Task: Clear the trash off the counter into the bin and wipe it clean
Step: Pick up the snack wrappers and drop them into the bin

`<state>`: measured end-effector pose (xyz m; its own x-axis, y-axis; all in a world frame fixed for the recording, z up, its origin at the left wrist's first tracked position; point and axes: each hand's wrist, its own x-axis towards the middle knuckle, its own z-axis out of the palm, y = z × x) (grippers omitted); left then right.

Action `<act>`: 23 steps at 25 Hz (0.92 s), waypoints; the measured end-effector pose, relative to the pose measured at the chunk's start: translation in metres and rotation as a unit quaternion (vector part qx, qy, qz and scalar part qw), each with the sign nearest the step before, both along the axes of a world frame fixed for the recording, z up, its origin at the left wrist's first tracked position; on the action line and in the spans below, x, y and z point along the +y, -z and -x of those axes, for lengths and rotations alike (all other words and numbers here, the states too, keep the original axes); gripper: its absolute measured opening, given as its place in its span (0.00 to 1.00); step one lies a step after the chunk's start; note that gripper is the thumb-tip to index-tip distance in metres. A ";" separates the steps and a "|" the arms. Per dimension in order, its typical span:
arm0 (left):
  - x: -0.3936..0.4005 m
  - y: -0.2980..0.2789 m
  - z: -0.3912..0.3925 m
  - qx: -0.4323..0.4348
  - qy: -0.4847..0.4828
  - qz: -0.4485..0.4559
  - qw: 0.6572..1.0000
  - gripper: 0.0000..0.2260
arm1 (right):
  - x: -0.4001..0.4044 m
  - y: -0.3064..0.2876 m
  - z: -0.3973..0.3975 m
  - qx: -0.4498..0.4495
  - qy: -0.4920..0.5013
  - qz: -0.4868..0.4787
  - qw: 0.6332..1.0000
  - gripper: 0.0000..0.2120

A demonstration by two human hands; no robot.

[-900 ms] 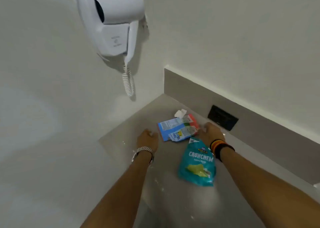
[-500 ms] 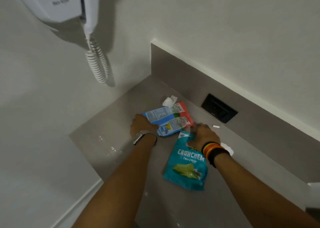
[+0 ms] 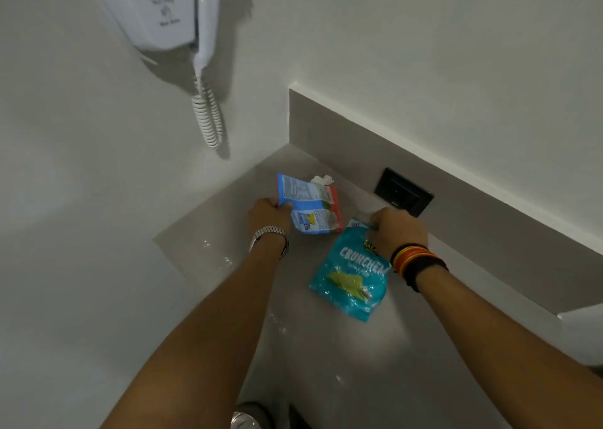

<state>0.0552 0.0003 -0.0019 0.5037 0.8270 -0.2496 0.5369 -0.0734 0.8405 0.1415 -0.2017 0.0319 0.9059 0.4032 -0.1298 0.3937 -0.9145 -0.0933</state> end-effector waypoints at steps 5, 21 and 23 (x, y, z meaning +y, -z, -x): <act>-0.018 -0.080 0.081 -0.027 -0.005 -0.139 0.990 0.09 | -0.023 -0.069 0.083 -0.181 -0.042 -0.048 0.981 0.09; -0.062 0.098 0.500 0.082 -0.225 0.037 0.970 0.09 | -0.012 0.098 0.377 0.283 -0.011 -0.250 0.926 0.07; -0.083 0.157 0.521 0.106 -0.243 0.089 0.960 0.09 | -0.010 0.156 0.385 0.303 -0.013 -0.191 0.934 0.09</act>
